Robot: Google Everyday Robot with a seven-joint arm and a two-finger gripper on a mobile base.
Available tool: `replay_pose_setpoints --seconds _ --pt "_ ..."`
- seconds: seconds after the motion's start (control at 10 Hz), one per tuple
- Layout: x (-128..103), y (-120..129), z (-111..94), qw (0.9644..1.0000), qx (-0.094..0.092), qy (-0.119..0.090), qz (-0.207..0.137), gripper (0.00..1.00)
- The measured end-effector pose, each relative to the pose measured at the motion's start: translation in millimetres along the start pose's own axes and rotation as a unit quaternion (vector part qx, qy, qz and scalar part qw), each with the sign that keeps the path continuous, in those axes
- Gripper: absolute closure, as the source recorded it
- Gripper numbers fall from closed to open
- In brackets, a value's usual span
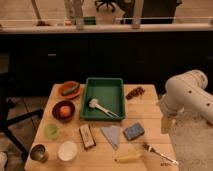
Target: Place banana in tray
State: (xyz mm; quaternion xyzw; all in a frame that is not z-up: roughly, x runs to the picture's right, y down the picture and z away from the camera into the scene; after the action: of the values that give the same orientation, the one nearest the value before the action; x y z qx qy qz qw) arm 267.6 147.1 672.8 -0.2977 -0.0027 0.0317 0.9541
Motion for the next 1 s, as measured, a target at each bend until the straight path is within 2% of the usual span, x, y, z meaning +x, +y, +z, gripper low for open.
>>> replay_pose_setpoints --seconds 0.3,0.6,0.8,1.0 --pt "-19 34 5 0.9989 0.019 -0.041 -0.008 0.2" --pt "-40 58 34 0.996 0.019 -0.081 -0.032 0.2" --pt "-49 68 51 0.9947 0.006 -0.096 -0.038 0.2" --pt "-48 69 52 0.9946 0.002 -0.097 -0.037 0.2"
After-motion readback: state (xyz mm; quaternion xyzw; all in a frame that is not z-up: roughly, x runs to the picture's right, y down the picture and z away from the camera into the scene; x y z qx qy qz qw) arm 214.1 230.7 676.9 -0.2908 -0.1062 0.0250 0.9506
